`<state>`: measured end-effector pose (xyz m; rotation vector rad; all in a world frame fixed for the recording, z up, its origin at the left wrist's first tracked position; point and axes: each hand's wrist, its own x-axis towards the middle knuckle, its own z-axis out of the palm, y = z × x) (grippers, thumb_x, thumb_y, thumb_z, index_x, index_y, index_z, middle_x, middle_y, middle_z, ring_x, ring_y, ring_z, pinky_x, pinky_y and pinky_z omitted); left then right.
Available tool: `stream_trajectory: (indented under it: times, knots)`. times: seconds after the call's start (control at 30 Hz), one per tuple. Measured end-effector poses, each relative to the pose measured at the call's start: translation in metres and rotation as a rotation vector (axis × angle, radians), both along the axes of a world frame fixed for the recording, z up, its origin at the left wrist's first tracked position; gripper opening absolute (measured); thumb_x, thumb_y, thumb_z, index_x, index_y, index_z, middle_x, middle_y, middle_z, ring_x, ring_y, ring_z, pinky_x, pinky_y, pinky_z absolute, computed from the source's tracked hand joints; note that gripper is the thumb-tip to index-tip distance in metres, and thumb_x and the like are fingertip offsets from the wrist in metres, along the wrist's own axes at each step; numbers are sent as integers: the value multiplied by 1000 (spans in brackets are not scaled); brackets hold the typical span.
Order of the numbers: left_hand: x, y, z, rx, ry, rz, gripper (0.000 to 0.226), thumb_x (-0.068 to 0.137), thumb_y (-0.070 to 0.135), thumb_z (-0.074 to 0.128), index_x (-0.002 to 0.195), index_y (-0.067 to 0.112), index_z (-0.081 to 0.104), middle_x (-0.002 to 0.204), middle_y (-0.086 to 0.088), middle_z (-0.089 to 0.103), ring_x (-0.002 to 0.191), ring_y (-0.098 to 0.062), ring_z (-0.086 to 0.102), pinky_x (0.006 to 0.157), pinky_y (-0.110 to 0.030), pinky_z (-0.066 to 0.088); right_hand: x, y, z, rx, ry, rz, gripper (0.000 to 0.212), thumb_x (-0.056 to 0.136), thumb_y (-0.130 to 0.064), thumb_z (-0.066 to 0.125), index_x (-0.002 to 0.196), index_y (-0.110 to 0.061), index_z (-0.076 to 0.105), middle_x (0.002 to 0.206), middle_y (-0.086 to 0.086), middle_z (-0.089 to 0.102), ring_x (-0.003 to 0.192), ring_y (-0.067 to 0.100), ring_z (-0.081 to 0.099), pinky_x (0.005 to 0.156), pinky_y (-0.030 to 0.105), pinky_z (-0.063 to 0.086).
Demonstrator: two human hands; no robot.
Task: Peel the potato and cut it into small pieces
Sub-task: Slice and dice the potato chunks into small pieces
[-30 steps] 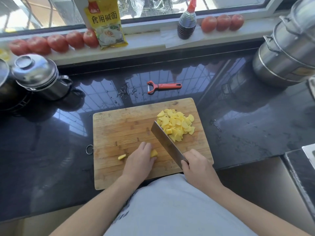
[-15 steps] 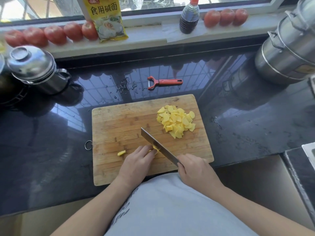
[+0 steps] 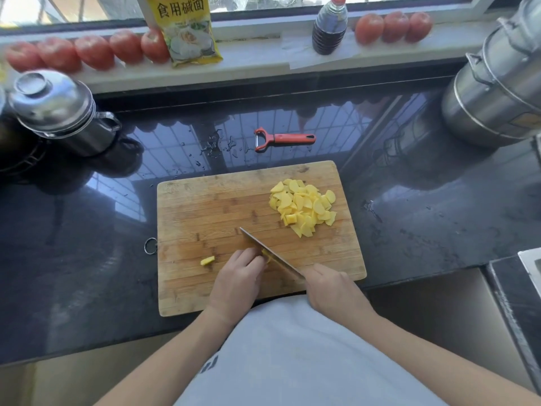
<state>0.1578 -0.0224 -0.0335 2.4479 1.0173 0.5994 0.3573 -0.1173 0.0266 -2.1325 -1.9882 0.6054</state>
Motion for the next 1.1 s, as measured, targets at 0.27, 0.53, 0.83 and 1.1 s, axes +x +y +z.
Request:
stream_trajectory:
  times: [0.27,0.53,0.83,1.1]
  knots:
    - [-1,-2,-4,-16,-17,16,5,95,3,68,96,4,73,104,-7,71,86,-30,63,71,-38,56,1,4,4,143,92,-35,20,88,-15,47,87,-16,67,69,-4,53,52,23,53,38,31,44]
    - [0,-2,-7,-40,-16,10,8,94,2,69,99,4,74,105,-7,72,91,-30,65,77,-41,57,11,-12,-1,156,-19,47,12,79,-7,56,73,-14,63,62,-3,47,41,23,46,29,29,39]
    - [1,-3,-6,-30,-8,38,17,99,11,57,95,4,72,96,-7,66,83,-30,61,68,-41,54,12,-13,-5,97,-14,13,10,74,-4,62,69,-14,59,61,-2,47,41,27,47,29,33,40]
    - [1,-5,-7,-41,-19,80,14,98,11,61,91,5,71,94,-6,65,80,-29,60,63,-43,54,-2,15,-2,113,102,-39,20,89,-17,46,83,-16,64,68,-3,51,55,28,54,43,35,45]
